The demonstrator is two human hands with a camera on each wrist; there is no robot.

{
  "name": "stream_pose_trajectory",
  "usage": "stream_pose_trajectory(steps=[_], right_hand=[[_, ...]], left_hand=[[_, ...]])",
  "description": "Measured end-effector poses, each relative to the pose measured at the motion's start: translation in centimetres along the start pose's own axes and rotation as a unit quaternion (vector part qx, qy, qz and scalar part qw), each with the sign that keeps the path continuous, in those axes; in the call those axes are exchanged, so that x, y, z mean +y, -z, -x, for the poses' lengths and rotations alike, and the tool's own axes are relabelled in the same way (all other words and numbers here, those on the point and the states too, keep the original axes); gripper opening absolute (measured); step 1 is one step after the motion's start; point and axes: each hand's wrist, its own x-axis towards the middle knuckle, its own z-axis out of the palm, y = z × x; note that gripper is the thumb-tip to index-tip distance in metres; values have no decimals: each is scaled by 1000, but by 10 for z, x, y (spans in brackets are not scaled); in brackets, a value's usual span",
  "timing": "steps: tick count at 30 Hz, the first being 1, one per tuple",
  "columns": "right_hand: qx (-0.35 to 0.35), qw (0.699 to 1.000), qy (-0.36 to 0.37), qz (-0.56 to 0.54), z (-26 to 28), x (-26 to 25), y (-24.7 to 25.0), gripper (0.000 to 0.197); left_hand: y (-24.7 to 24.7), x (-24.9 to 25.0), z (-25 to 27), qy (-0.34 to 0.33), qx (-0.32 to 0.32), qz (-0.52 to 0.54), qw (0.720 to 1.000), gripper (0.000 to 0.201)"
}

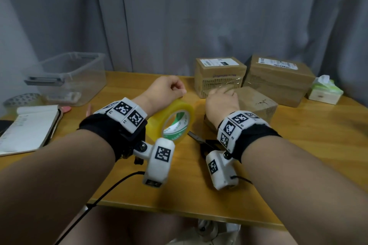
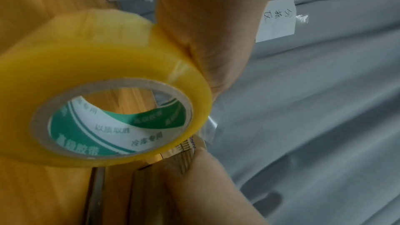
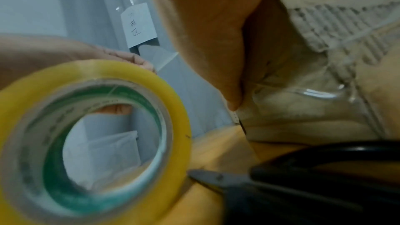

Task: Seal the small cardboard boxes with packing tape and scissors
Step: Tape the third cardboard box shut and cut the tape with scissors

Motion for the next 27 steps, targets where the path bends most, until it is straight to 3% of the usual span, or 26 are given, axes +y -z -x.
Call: stream_pose_trajectory(steps=[2,3,4,5,6,7,9,11,13,15,19,22,24,27], right_hand=[[53,986,23,-157,-3,8,9,43],[103,954,47,-277,-3,13,13,34],[157,904,76,-391,-2,16,18,29],[198,847,109,-481,1,16,21,22],[216,810,147,-526,5,16,23,13],[206,805,184,-526,9,13,22,4],[138,827,228,-495,12,7,13,5],[92,820,221,-521,12,3,7,7],[103,797,197,-561,12,0,8,7],[106,798,181,-564,11,-3,11,8],[100,843,161,-503,12,-4,16,23],[108,870,155,-455,14,-1,20,13],[118,894,158,-402,17,2,24,5],[135,918,157,-340,13,8,27,16]], left_hand=[[0,-1,0,2,2,0,1000,5],[0,-2,1,3,5,3,1000,5],[1,-4,2,5,8,6,1000,5],[1,-4,2,6,10,10,1000,5],[1,-5,3,5,12,13,1000,5],[1,-4,4,3,14,13,1000,4],[2,-3,6,-3,16,5,1000,4],[2,0,8,-8,11,-1,1000,4],[2,3,10,-11,5,-3,1000,4],[3,5,12,-9,1,-4,1000,5],[4,4,16,-4,-10,7,1000,6],[3,3,17,1,-7,7,1000,14],[5,2,18,31,-6,-9,999,26],[12,1,21,110,-60,-60,990,41]])
